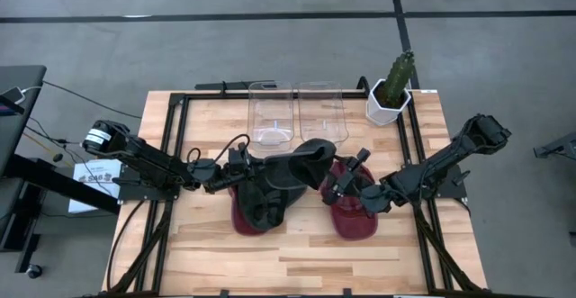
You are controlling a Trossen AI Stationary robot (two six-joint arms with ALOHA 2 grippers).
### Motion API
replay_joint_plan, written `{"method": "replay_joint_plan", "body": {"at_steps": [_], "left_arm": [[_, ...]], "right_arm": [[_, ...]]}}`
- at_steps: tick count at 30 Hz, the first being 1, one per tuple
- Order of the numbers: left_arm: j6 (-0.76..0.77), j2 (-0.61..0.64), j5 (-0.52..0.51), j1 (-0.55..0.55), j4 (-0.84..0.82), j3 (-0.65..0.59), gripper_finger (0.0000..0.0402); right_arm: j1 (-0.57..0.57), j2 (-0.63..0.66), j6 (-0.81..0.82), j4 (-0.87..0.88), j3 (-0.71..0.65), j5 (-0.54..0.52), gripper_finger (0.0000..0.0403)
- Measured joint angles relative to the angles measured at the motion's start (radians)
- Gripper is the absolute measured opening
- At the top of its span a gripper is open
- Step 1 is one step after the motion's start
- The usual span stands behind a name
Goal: Pick & Place hat
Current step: Put the black cap into the right transparent bin
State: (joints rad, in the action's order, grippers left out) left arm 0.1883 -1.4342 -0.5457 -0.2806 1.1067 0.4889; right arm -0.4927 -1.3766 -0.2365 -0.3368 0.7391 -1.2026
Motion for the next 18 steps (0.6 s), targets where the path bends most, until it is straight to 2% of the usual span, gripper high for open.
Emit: {"method": "replay_joint_plan", "body": {"at_steps": [7, 18], "left_arm": [[0.0, 0.0, 0.0, 0.0, 0.0, 0.0, 0.0026], [0.0, 0.0, 0.0, 0.0, 0.001, 0.0, 0.0026]], "right_arm": [[0.003, 0.0, 0.032, 0.111, 0.0, 0.001, 0.0177], [-0.042, 0.0, 0.019, 0.139, 0.0, 0.001, 0.0176]]}}
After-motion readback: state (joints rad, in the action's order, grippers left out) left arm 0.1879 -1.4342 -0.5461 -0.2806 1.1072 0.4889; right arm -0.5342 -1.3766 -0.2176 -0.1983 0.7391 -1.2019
